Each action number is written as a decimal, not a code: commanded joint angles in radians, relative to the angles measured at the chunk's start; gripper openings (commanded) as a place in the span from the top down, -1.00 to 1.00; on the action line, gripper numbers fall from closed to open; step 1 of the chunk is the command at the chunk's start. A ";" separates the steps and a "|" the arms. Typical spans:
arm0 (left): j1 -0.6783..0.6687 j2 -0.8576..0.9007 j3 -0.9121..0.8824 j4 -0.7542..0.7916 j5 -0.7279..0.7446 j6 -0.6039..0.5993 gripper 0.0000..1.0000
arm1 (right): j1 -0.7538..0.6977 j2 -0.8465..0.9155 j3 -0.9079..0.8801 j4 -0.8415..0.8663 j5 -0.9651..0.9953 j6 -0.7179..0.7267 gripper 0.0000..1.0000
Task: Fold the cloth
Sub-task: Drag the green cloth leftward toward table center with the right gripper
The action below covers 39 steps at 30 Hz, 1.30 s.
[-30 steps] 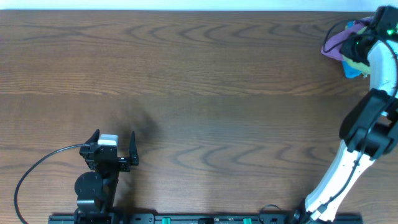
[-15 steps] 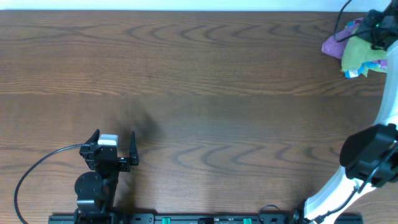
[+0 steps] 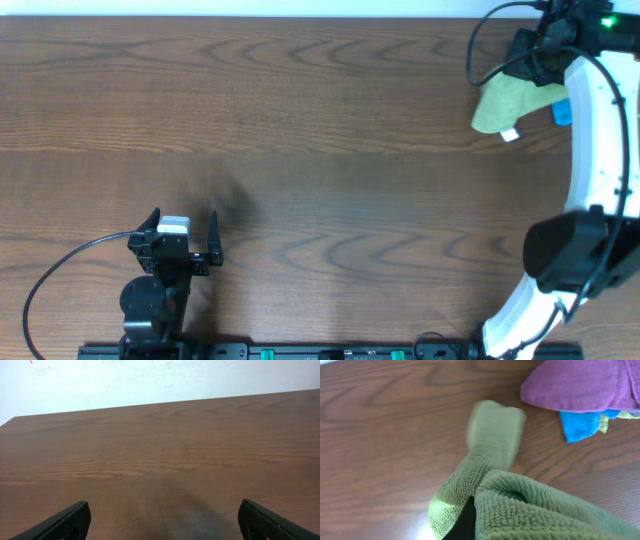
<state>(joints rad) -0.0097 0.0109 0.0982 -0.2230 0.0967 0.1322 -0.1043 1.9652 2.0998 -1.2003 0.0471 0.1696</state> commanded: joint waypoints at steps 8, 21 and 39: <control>-0.003 -0.007 -0.029 -0.007 -0.011 0.014 -0.90 | -0.002 -0.256 -0.118 -0.053 0.001 -0.042 0.97; -0.003 -0.007 -0.029 -0.007 -0.011 0.014 -0.90 | 0.002 -0.711 -0.695 0.103 -0.013 -0.051 0.98; -0.003 -0.007 -0.029 -0.007 -0.011 0.014 -0.91 | 0.315 -0.649 -0.771 0.179 -0.106 -0.043 0.98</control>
<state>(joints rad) -0.0097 0.0109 0.0978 -0.2218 0.0967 0.1322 0.1738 1.2861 1.3331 -1.0355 -0.0528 0.1253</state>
